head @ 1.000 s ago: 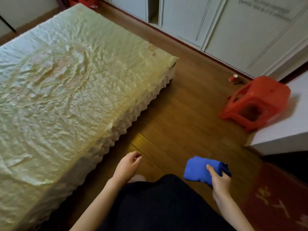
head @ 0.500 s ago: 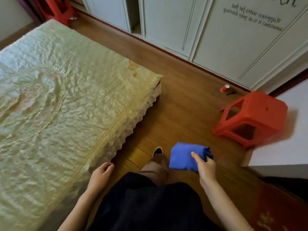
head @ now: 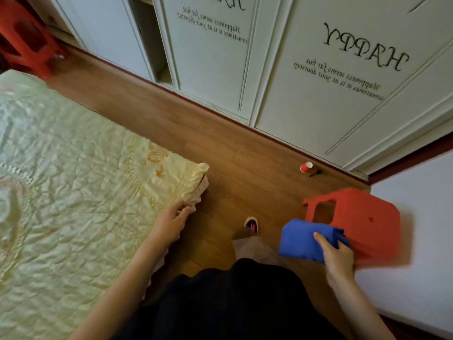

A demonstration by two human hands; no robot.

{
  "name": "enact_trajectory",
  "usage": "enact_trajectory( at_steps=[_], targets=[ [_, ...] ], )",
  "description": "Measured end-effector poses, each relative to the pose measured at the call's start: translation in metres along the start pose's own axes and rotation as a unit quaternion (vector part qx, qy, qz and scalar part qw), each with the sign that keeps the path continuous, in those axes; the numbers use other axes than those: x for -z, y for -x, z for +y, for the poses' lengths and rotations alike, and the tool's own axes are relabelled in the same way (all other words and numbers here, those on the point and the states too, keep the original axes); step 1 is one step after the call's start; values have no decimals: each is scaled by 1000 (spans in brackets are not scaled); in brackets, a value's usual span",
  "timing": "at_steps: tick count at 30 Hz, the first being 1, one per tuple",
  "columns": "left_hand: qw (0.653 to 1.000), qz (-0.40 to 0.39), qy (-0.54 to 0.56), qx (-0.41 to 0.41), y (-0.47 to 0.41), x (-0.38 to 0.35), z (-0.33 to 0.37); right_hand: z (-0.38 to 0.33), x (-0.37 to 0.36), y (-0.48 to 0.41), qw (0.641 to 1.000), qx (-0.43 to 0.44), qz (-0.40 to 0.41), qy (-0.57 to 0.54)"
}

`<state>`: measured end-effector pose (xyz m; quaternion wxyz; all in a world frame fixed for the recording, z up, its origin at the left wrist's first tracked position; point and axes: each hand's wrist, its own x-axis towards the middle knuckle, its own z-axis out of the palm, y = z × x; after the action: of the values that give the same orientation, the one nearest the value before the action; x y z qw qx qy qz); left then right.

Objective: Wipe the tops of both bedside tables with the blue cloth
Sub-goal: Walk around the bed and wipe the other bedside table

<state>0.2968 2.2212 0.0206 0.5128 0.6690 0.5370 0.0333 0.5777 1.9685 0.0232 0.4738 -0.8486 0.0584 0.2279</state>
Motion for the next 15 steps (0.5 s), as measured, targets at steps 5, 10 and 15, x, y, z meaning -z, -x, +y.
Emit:
enact_trajectory(
  at_steps=[5, 10, 15],
  targets=[
    [998, 41, 13, 43, -83, -15, 44, -69, -56, -108, 998, 32, -53, 34],
    [982, 117, 75, 127, -146, -14, 75, -177, -135, -199, 969, 106, -192, 117],
    [946, 208, 131, 209, -191, 12, 93, -282, -231, -236, 929, 152, -311, 134]
  ],
)
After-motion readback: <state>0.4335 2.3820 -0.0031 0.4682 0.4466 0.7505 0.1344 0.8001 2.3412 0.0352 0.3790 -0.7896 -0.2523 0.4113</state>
